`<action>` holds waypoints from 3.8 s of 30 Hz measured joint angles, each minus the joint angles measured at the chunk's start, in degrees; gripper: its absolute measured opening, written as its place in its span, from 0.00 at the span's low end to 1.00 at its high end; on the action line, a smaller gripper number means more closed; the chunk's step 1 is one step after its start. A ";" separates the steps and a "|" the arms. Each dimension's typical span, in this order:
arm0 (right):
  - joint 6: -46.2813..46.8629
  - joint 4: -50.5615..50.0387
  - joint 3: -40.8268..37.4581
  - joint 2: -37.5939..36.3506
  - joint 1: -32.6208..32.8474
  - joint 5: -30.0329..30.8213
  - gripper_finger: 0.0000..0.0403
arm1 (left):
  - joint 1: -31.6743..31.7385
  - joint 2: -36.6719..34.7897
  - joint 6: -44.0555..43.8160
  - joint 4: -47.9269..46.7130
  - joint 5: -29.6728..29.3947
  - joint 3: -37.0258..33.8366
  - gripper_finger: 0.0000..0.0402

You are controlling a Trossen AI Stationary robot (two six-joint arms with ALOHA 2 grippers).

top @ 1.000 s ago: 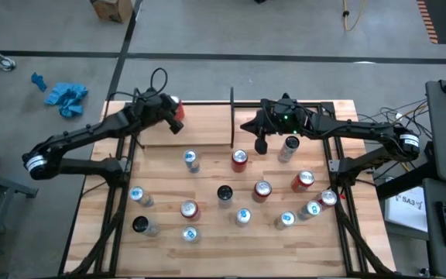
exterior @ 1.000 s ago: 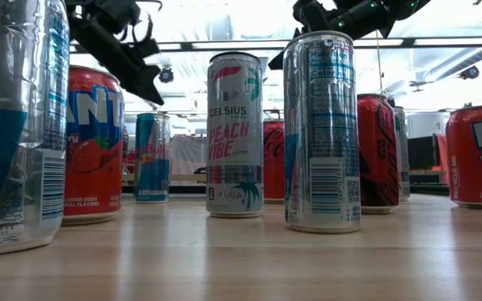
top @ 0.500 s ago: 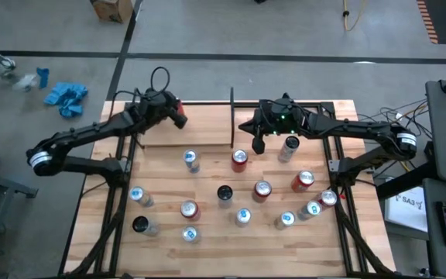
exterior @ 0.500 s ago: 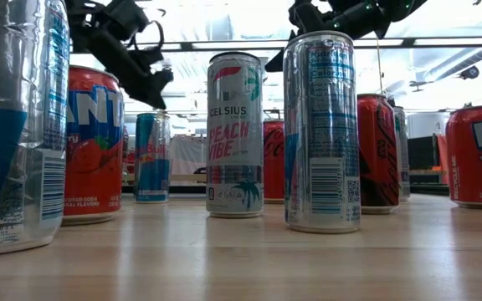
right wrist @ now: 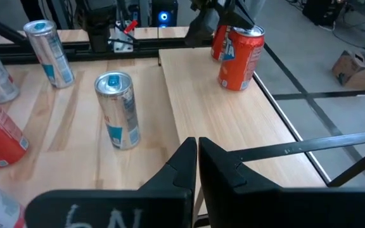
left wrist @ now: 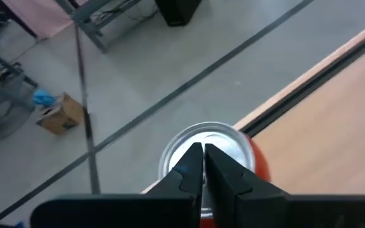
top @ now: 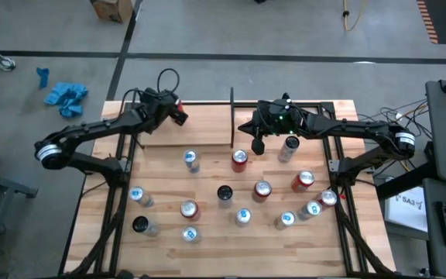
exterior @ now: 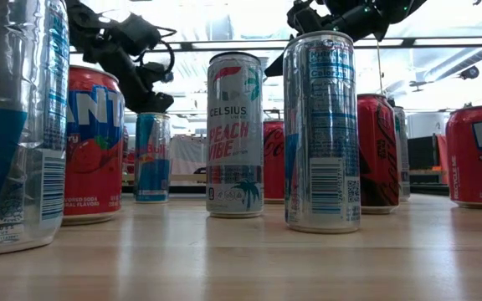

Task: Place canned beverage on shelf
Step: Put the red soda can on the shelf

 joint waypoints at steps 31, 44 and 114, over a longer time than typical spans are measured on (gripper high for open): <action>-5.97 -0.88 -0.02 0.00 -0.13 -0.01 0.02 | -0.85 -3.19 -2.15 -4.00 27.06 1.07 0.00; -6.21 -1.57 -0.04 0.00 -0.13 -0.02 0.02 | -0.67 2.75 -7.61 -3.79 14.19 0.76 0.00; -5.77 -1.60 -0.04 0.02 -0.15 -0.02 0.02 | -2.05 0.37 -10.55 3.97 12.22 1.07 0.00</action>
